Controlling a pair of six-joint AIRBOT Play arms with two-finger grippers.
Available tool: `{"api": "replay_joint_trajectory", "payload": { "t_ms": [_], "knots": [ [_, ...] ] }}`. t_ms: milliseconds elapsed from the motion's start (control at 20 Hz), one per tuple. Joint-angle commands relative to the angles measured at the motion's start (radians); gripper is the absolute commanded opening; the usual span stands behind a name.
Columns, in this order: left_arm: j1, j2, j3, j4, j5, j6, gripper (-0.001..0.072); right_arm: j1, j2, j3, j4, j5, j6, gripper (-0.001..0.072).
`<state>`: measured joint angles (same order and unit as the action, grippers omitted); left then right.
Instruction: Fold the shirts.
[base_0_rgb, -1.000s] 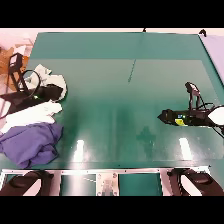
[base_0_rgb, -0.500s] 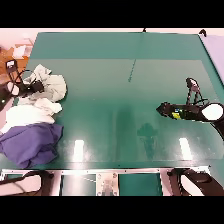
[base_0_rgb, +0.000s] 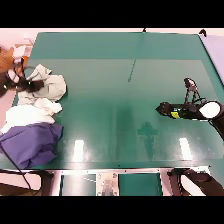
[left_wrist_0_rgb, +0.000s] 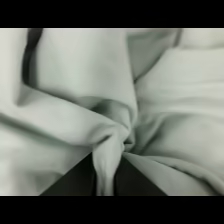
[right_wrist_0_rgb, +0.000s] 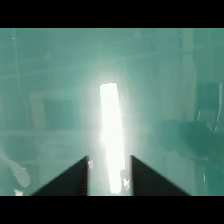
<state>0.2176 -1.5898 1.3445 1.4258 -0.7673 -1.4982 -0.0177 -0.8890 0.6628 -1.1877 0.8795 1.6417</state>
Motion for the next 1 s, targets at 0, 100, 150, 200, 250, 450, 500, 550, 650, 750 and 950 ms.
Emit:
{"api": "replay_joint_trajectory", "payload": {
  "t_ms": [0,100,150,200,250,450,500,550,650,750,950],
  "knots": [
    [-0.079,0.025,0.269,-0.112,-0.221,0.051,0.0026,-0.048,-0.001,0.053,0.003,0.127,0.000,0.0207],
    [-0.184,0.032,0.475,-0.197,-0.335,0.061,0.0026,-0.102,0.007,0.093,0.003,0.170,0.000,0.0105],
    [-0.246,0.032,0.567,-0.244,-0.391,0.060,0.0027,-0.126,0.018,0.105,0.006,0.170,0.000,0.0073],
    [-0.307,0.032,0.634,-0.291,-0.435,0.060,0.0027,-0.146,0.032,0.111,0.019,0.170,-0.001,0.0071],
    [-0.371,0.032,0.686,-0.348,-0.473,0.060,0.0027,-0.165,0.050,0.112,0.039,0.170,-0.001,0.0072],
    [-0.605,0.032,0.697,-0.570,-0.555,0.060,0.0027,-0.211,0.134,0.112,0.048,0.194,0.000,0.0070],
    [-0.669,0.027,0.694,-0.567,-0.553,0.062,0.0027,-0.221,0.152,0.112,0.048,0.206,0.000,0.0070],
    [-0.724,0.020,0.694,-0.536,-0.549,0.067,0.0027,-0.230,0.165,0.112,0.053,0.223,0.000,0.0071],
    [-0.817,-0.002,0.667,-0.427,-0.515,0.065,0.0027,-0.235,0.174,0.112,0.054,0.269,0.000,0.0073],
    [-0.868,-0.036,0.586,-0.404,-0.457,0.062,0.0027,-0.235,0.174,0.111,0.055,0.301,0.000,0.0075],
    [-0.897,-0.150,0.455,-0.426,-0.377,0.062,0.0276,-0.235,0.173,0.109,0.055,0.325,0.008,0.0329]
  ]
}}
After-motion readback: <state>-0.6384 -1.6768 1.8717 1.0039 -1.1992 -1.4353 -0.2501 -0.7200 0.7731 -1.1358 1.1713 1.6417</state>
